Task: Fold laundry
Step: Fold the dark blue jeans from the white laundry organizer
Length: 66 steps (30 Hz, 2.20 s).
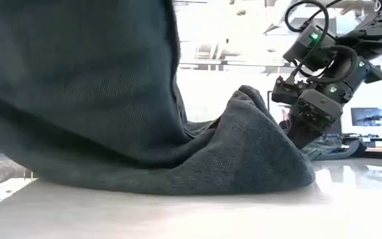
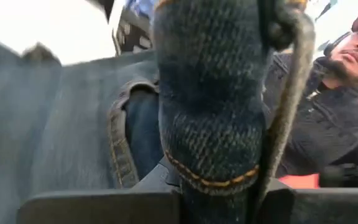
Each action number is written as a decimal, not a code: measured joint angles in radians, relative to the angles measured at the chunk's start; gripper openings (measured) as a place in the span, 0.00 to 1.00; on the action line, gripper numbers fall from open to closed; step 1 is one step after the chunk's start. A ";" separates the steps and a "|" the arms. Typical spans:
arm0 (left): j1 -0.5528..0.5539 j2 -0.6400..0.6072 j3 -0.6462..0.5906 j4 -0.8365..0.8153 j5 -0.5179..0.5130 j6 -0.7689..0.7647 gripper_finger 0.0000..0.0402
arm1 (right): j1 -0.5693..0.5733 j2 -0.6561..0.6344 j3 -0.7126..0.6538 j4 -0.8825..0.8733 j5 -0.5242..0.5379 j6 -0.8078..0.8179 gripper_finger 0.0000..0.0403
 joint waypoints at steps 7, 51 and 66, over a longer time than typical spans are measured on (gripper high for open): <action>0.000 0.000 -0.052 -0.028 0.016 -0.183 0.11 | -0.033 -0.048 -0.003 -0.003 0.001 0.000 0.29; 0.109 -0.362 -0.029 -0.715 0.350 0.032 0.34 | -0.047 -0.052 -0.001 -0.007 -0.023 -0.067 0.29; 0.108 -0.369 -0.029 -0.790 0.213 0.014 0.42 | -0.068 -0.052 -0.001 0.005 -0.030 -0.056 0.29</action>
